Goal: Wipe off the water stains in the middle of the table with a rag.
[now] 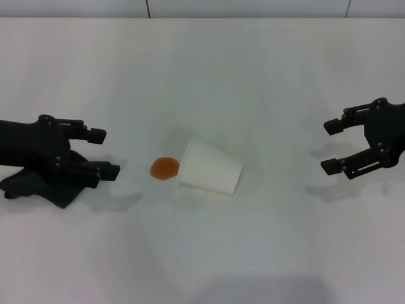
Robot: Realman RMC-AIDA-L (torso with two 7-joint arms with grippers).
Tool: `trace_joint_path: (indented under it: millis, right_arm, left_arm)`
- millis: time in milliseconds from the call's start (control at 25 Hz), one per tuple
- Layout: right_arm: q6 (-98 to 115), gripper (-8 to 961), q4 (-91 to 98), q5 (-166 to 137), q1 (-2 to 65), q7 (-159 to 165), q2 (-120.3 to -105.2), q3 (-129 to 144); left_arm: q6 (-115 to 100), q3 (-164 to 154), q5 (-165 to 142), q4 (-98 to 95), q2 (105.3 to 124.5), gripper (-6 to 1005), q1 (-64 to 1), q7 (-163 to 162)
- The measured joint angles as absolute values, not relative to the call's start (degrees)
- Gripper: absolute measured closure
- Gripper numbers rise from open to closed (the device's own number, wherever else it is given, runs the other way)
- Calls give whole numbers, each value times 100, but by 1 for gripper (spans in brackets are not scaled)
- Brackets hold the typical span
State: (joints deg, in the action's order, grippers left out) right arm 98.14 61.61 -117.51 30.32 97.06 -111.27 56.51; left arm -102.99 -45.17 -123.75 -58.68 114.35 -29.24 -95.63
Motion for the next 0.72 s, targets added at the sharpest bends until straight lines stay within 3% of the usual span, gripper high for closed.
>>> trace_joint_path:
  millis: [720]
  right_arm:
    - [9800,115,6295,-11751,3064,9760,-11164,5680]
  left_arm:
    - [-10293,-4517,-12376,-5887,11393,151,-2908,-9563]
